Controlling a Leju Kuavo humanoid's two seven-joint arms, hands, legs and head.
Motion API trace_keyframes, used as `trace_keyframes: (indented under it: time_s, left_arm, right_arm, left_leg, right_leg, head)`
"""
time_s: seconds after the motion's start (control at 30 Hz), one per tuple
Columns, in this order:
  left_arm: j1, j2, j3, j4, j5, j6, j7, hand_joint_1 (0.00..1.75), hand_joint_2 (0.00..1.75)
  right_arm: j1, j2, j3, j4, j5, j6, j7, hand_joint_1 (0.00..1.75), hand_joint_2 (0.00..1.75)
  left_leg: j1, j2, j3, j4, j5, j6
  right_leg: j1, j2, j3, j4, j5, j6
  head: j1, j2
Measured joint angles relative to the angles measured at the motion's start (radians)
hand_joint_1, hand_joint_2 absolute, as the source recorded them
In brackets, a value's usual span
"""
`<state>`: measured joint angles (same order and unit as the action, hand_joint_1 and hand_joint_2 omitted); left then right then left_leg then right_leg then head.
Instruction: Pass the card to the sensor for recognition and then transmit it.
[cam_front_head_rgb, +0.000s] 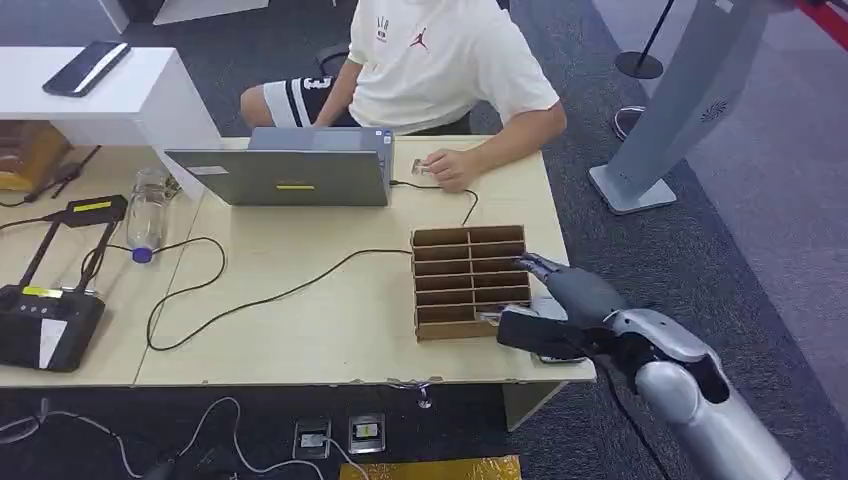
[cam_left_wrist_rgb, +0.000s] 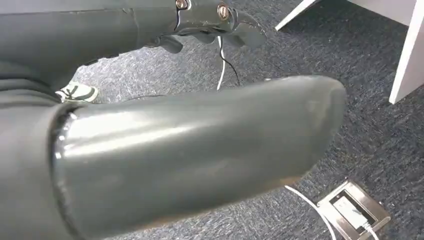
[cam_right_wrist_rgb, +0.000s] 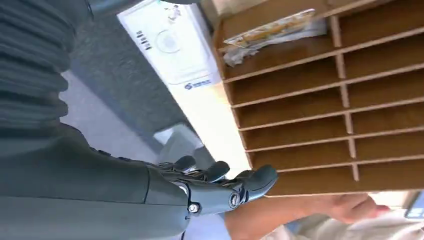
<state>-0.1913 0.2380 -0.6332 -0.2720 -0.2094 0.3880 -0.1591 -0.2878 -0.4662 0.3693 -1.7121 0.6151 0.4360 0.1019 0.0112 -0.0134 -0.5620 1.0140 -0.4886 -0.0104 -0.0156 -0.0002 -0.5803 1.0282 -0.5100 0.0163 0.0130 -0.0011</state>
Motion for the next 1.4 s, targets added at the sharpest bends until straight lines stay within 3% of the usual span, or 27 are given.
trace_keyframes:
  time_s: [0.07,0.23,0.5,0.73,1.4]
  left_arm:
    - [0.000,0.000,0.005,0.000,-0.002,0.000,0.000,0.00,0.00]
    - [0.000,-0.004,0.014,0.001,-0.021,0.002,0.000,0.00,0.00]
    - [0.000,-0.009,0.027,0.003,-0.035,0.004,0.000,0.00,0.00]
    - [0.000,-0.017,0.039,0.005,-0.051,0.010,0.000,0.00,0.00]
    - [-0.017,-0.020,0.057,0.005,-0.084,-0.001,0.000,0.00,0.00]
  right_arm:
    - [0.003,0.000,0.008,-0.002,0.030,-0.009,0.000,0.00,1.75]
    - [0.036,0.003,0.047,-0.013,0.177,-0.106,-0.035,0.00,1.75]
    - [0.070,0.016,0.090,-0.019,0.246,-0.206,-0.052,0.00,1.75]
    - [0.098,0.026,0.107,-0.017,0.298,-0.379,-0.111,0.00,1.75]
    - [0.117,0.038,0.158,0.029,0.265,-0.475,-0.096,0.00,1.75]
  left_leg:
    - [0.000,0.000,0.000,0.000,0.000,0.000]
    - [0.000,0.000,0.000,0.000,0.000,0.000]
    - [0.000,0.000,0.000,0.000,0.000,0.000]
    - [0.000,0.000,0.000,0.000,0.000,0.000]
    - [0.000,0.000,0.000,0.000,0.000,0.000]
  right_leg:
    - [0.000,0.000,0.000,0.000,0.000,0.000]
    - [0.000,0.000,0.000,0.000,0.000,0.000]
    - [0.000,0.000,0.000,0.000,0.000,0.000]
    - [0.000,0.000,0.000,0.000,0.000,0.000]
    - [0.000,0.000,0.000,0.000,0.000,0.000]
  head:
    - [0.000,0.000]
    - [0.000,0.000]
    - [0.000,0.000]
    - [0.000,0.000]
    - [0.000,0.000]
